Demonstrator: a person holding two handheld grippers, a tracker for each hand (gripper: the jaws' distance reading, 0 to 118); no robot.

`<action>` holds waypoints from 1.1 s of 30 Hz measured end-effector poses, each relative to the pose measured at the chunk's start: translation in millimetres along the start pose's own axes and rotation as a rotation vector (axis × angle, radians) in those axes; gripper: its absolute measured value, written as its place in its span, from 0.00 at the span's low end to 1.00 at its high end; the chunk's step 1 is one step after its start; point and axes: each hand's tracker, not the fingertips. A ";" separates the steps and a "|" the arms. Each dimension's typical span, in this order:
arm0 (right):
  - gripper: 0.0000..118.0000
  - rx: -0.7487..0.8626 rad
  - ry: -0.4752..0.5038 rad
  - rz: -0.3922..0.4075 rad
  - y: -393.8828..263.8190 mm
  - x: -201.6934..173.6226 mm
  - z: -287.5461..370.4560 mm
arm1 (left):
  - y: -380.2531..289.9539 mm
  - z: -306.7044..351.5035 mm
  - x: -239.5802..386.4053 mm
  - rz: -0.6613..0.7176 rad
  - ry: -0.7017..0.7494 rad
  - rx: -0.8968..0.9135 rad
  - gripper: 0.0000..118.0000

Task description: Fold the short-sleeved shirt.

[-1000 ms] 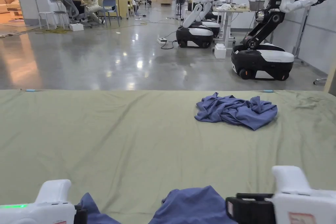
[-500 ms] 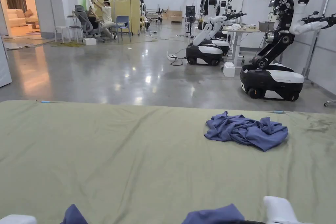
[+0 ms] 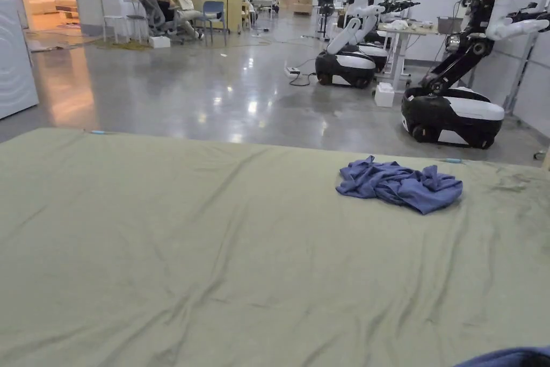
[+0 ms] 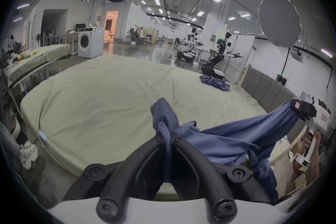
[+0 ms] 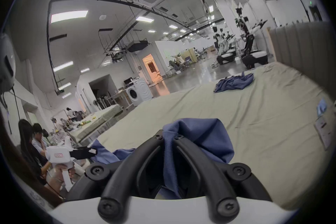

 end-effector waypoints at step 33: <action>0.04 0.336 -0.078 -0.019 170.8 63.6 -114.4 | 225.7 -139.7 17.6 0.014 -0.153 0.430 0.04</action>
